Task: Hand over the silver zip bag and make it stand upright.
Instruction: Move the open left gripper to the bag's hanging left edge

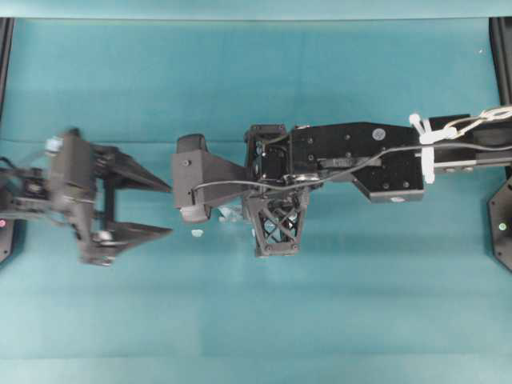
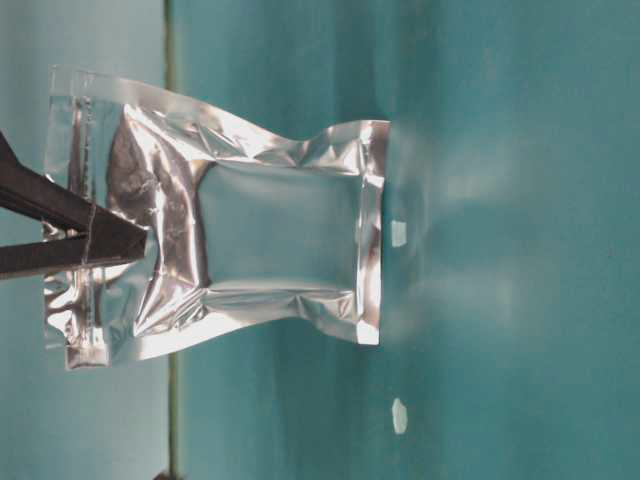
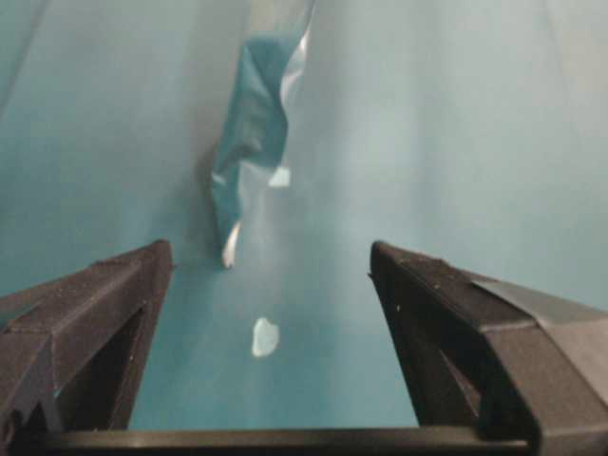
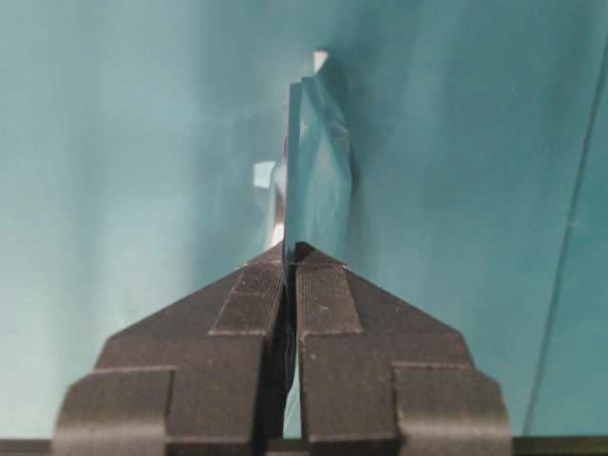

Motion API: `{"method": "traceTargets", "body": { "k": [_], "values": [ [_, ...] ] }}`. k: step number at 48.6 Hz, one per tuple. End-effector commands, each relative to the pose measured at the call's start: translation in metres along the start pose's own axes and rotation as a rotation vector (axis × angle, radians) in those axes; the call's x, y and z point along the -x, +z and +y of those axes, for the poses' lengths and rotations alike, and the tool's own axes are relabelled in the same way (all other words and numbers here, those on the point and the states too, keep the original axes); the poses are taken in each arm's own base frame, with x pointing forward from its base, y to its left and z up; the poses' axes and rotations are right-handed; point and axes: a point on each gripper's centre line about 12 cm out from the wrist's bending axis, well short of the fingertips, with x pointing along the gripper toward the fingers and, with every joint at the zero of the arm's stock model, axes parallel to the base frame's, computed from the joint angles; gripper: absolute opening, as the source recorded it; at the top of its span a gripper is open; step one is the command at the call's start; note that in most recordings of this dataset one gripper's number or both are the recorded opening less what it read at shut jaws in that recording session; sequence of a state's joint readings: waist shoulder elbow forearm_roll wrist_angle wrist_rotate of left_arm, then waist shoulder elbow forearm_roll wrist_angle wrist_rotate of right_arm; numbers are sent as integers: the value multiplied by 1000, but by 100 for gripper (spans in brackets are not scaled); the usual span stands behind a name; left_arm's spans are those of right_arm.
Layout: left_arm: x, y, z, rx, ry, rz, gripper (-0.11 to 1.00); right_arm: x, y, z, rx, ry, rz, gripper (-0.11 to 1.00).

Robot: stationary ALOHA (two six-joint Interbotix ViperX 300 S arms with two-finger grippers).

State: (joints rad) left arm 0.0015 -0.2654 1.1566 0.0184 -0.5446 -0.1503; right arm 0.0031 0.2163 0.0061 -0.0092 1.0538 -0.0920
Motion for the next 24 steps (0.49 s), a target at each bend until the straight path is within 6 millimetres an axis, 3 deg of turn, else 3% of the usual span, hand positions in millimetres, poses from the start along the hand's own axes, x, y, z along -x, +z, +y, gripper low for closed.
{"method": "traceTargets", "body": {
  "k": [1, 14, 24],
  "values": [
    [-16, 0, 0, -1, -5, -21, 91, 4, 2, 0, 14, -4, -17, 1],
    [-61, -9, 3, 2, -1, -23, 91, 4, 2, 0, 11, -4, -17, 1],
    [-83, -13, 5, -6, 0, -25, 91, 4, 2, 0, 9, -4, -18, 1]
  ]
}}
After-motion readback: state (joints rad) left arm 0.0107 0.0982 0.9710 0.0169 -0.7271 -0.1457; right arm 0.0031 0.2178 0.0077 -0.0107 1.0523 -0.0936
